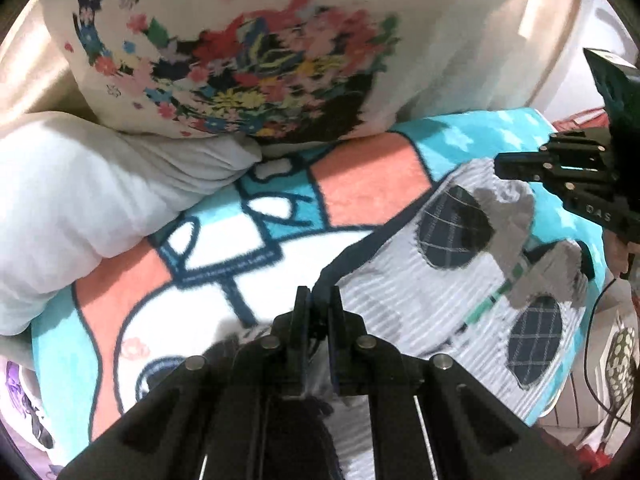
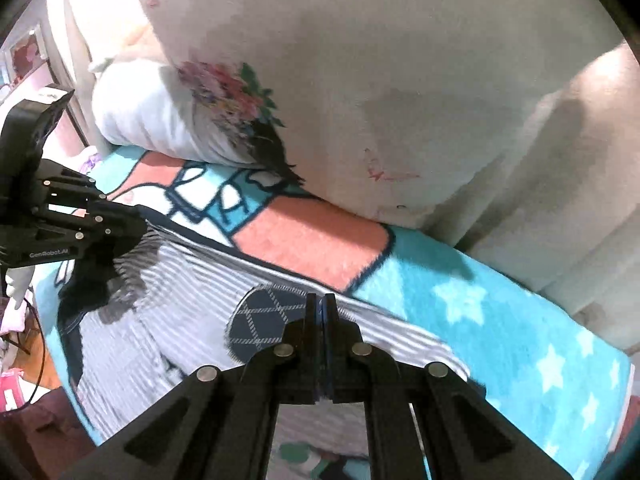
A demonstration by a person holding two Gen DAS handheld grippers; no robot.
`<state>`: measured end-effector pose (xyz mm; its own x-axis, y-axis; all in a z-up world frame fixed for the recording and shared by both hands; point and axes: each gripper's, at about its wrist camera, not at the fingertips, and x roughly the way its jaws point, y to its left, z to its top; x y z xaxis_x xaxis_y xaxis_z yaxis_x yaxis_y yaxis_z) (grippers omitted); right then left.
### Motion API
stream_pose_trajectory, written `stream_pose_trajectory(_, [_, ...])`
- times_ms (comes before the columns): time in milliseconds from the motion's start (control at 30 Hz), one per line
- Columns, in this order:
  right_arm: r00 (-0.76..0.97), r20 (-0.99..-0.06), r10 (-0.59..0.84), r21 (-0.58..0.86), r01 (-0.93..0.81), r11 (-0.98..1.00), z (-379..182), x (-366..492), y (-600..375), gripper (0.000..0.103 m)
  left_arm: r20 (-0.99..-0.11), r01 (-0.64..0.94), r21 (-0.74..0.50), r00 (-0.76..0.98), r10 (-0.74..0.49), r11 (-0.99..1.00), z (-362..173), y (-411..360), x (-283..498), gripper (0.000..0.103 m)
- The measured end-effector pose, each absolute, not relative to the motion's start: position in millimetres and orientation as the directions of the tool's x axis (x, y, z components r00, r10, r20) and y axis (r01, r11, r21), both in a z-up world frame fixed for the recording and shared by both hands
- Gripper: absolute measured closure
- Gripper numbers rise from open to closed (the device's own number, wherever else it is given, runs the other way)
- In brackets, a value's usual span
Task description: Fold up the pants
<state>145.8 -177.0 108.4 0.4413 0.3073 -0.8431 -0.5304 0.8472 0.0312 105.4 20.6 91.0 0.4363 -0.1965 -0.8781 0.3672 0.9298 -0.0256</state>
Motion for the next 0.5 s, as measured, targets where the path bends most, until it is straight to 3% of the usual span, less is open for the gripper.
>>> stream_pose_trajectory(167, [0.448, -0.853, 0.267, 0.003, -0.507, 0.862, 94, 137, -167, 0.098, -0.871, 0.382, 0.008, 0.456, -0.181, 0.924, 84, -2, 98, 0.096])
stream_pose_trajectory(200, [0.437, -0.858, 0.269, 0.009, -0.511, 0.859, 88, 139, -162, 0.090, -0.872, 0.378, 0.013, 0.458, -0.175, 0.926, 81, -3, 99, 0.096])
stream_pose_trajectory(300, [0.441, -0.867, 0.234, -0.047, -0.538, 0.841, 73, 140, -149, 0.046, -0.873, 0.372, 0.019, 0.458, -0.166, 0.928, 78, -4, 99, 0.096])
stream_pose_trajectory(333, [0.458, -0.864, 0.209, -0.094, -0.555, 0.827, 70, 139, -143, 0.039, -0.874, 0.370, 0.024, 0.459, -0.161, 0.929, 78, -3, 100, 0.096])
stream_pose_trajectory(433, [0.508, -0.852, 0.126, -0.214, -0.558, 0.802, 60, 149, -136, 0.039, -0.872, 0.367, 0.030, 0.465, -0.155, 0.930, 78, -1, 101, 0.096])
stream_pose_trajectory(500, [0.485, -0.866, 0.124, -0.204, -0.569, 0.797, 52, 164, -137, 0.039, -0.869, 0.363, 0.032, 0.471, -0.153, 0.931, 81, 1, 101, 0.096])
